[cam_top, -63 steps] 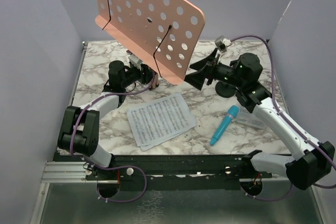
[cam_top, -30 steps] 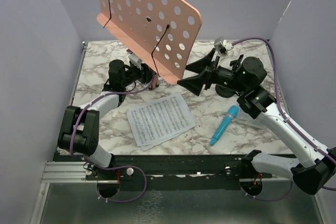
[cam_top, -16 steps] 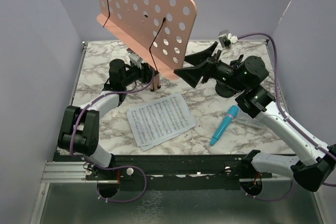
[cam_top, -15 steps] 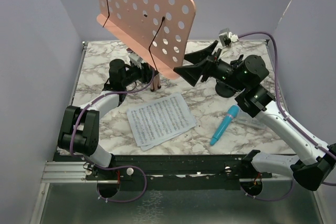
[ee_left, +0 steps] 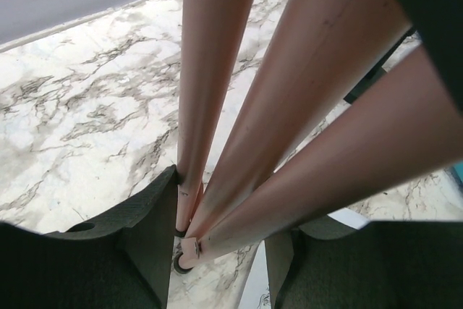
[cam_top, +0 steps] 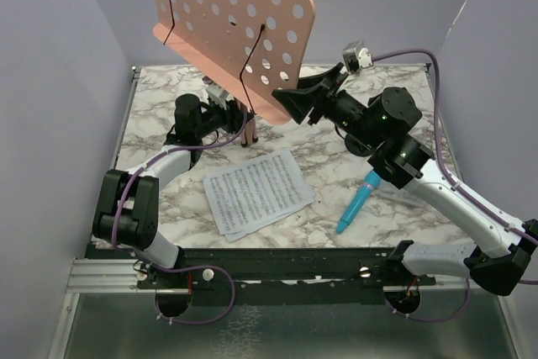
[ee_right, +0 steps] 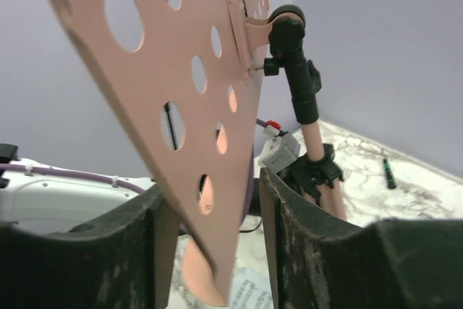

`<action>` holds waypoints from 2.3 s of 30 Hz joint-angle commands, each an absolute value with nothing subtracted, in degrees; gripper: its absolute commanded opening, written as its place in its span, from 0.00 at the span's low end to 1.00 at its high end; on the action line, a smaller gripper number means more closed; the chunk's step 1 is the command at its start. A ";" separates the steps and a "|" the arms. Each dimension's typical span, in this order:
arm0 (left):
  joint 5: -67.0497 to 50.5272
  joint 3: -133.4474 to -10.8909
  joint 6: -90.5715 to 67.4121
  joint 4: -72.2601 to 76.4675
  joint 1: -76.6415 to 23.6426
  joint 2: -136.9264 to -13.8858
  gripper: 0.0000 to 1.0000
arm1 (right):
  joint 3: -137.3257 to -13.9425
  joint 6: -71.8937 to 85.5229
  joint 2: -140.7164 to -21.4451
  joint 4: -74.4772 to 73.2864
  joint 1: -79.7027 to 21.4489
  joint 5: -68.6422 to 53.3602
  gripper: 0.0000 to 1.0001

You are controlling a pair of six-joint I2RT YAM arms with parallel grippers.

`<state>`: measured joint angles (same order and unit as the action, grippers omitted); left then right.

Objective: Set up the instrument practice props

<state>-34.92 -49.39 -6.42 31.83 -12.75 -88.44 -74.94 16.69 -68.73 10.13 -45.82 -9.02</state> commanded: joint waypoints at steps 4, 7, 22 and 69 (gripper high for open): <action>-39.02 -52.52 -9.95 34.07 -13.48 -86.92 0.00 | -78.12 11.22 -70.49 7.60 -48.82 5.10 0.26; -39.16 -52.79 -10.07 33.93 -13.46 -86.92 0.00 | -78.41 10.70 -70.53 8.11 -48.93 5.23 0.26; -39.14 -52.41 -9.58 33.80 -13.57 -85.83 0.00 | -80.96 11.73 -73.31 7.37 -49.01 -1.43 0.15; -33.78 -50.12 -28.89 71.66 -13.52 -82.94 0.56 | -80.77 11.11 -69.35 3.16 -48.97 -6.30 0.00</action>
